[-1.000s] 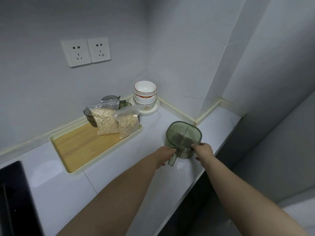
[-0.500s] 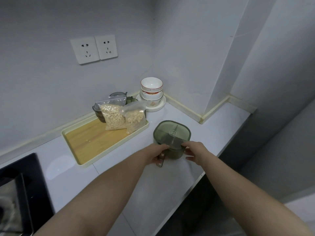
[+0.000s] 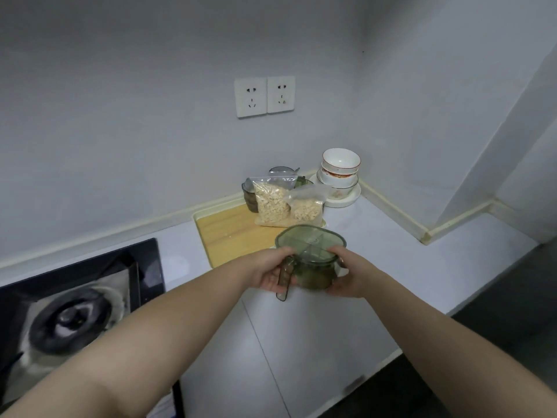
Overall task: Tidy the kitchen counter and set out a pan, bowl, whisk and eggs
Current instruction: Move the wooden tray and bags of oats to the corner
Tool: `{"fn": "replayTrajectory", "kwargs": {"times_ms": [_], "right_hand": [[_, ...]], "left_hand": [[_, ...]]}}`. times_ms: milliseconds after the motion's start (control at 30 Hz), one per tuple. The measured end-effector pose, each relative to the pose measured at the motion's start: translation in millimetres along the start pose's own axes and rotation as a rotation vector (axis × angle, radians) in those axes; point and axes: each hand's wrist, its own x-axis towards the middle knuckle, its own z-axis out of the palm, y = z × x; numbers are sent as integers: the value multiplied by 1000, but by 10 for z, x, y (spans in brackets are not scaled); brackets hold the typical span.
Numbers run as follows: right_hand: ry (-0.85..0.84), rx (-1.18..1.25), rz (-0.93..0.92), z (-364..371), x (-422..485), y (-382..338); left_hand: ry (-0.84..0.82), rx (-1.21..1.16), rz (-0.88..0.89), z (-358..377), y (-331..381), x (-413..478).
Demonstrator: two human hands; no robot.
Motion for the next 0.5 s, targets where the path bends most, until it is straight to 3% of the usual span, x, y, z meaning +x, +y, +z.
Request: {"fn": "replayTrajectory", "kwargs": {"times_ms": [67,233,500], "right_hand": [[-37,-30,-2,121,-6,-62],[-88,-248,-32,364,70,-176],[-228,-332,-92,859,232,-325]], "left_hand": [[30,-11,-3,-193,-27,-81],[288,90,-15,-678,-111,-188],[181,-210,75,-1010,-230,-293]]}}
